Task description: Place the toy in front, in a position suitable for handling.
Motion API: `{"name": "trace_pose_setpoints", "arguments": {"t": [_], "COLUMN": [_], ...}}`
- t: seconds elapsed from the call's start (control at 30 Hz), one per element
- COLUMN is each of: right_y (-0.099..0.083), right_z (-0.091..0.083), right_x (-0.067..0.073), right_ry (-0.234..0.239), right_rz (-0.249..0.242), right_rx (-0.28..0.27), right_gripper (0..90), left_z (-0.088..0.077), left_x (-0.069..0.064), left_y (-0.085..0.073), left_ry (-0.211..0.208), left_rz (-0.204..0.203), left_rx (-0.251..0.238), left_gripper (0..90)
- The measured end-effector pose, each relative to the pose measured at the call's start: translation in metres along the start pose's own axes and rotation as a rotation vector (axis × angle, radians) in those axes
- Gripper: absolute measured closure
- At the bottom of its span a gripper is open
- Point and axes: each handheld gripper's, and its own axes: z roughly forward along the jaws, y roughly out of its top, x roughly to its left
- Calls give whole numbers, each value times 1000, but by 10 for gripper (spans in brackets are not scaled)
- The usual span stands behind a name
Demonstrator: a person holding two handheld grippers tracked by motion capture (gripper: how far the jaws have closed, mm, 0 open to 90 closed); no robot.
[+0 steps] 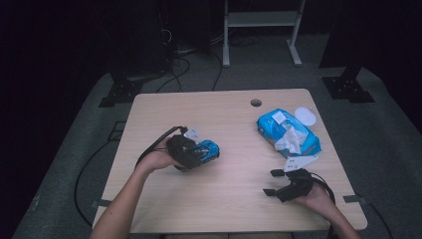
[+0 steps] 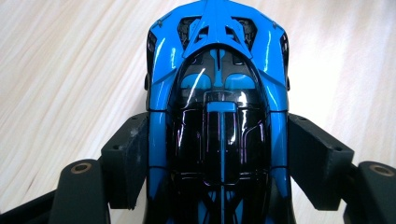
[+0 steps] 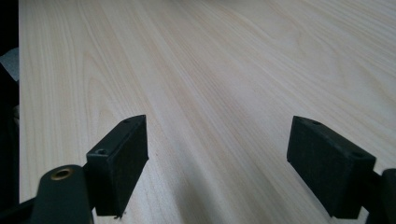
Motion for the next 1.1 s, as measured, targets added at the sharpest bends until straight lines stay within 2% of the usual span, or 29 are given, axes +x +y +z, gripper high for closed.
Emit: {"name": "trace_pose_setpoints", "arguments": {"t": [0.03,0.07,0.1,0.2,0.23,0.47,0.57,0.7,0.83,1.03,1.07,1.1], "right_y": [0,0,0,-1,-1,-4,-6,-7,-7,-7,-7,-7], "right_z": [-1,-1,-2,-3,-4,-5,-7,-7,-7,-5,-5,-5], "right_x": [0,-1,-1,-1,-2,-7,-10,-12,-13,-14,-14,-14], "right_ry": [0,-2,-4,-15,-16,-29,-31,-32,-38,-35,-35,-36], "right_rz": [1,0,-2,-9,-9,4,14,20,24,21,21,26], "right_rx": [-2,-7,-7,-14,-15,-1,-3,-3,-1,1,1,2], "right_gripper": [198,198,198,203,203,203,203,203,203,203,203,203], "left_z": [6,6,13,22,31,51,61,74,81,83,82,77], "left_x": [-6,-6,-13,-19,-25,-37,-40,-46,-47,-45,-45,-44], "left_y": [10,10,18,26,32,44,46,47,46,43,42,40], "left_ry": [-19,-19,-37,-49,-69,-122,-127,-143,-148,-164,-160,-147], "left_rz": [33,33,63,80,92,136,143,180,188,162,154,125], "left_rx": [2,2,3,7,7,24,38,73,89,83,75,27], "left_gripper": [280,280,280,280,280,280,280,280,279,269,269,206]}}
